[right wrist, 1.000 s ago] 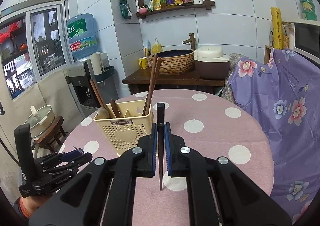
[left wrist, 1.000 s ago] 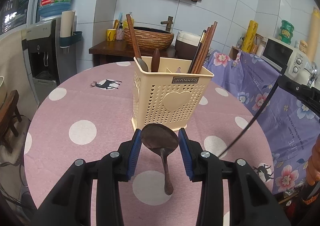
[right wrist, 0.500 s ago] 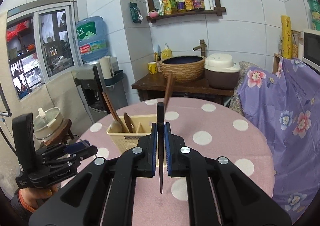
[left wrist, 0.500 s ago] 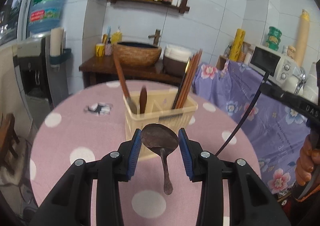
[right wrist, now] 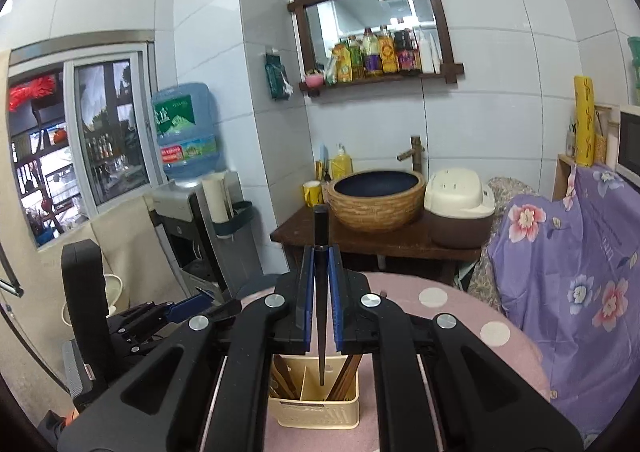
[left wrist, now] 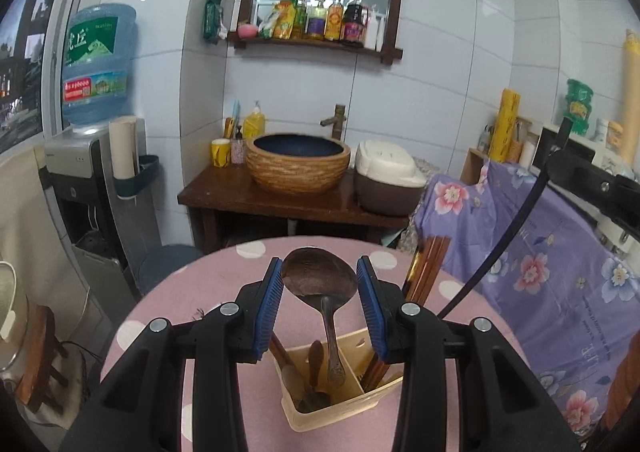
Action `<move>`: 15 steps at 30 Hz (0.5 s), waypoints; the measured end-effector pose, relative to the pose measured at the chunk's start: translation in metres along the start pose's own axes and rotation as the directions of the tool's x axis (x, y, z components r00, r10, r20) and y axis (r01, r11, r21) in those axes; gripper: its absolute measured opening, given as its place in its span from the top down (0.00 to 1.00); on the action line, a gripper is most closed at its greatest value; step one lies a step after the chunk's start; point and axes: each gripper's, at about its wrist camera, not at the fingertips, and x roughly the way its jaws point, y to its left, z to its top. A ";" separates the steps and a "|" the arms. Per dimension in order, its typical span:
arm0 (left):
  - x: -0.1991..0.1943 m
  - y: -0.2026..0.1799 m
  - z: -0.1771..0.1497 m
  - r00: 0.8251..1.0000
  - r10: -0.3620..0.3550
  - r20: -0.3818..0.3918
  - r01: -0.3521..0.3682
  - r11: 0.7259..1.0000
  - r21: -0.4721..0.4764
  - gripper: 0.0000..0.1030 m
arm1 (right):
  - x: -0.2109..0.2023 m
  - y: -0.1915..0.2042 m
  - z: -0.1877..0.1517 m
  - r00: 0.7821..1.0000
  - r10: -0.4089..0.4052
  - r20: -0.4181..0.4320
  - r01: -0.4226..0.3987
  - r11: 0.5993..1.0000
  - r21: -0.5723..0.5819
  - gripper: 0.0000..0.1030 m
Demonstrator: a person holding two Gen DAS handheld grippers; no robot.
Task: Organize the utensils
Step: 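Lift the metal spoon and black chopstick and lower them into the beige basket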
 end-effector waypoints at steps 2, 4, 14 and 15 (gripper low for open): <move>0.010 0.003 -0.012 1.000 -0.002 -0.026 0.001 1.000 -0.006 0.63 | 0.020 0.000 -0.019 0.999 -0.013 -0.038 0.013 1.000 -0.004 0.92; 0.020 0.002 -0.027 0.999 -0.004 -0.052 0.004 1.000 -0.005 0.63 | 0.035 -0.002 -0.038 0.997 -0.023 -0.070 0.023 1.000 -0.002 0.92; 0.043 -0.006 -0.077 0.995 0.026 -0.091 -0.021 0.998 0.064 0.63 | 0.065 -0.011 -0.088 0.990 -0.056 -0.127 0.057 0.998 0.002 0.92; 0.045 -0.006 -0.080 0.995 0.024 -0.099 -0.018 0.998 0.061 0.63 | 0.064 -0.012 -0.088 0.990 -0.055 -0.127 0.056 0.998 0.006 0.92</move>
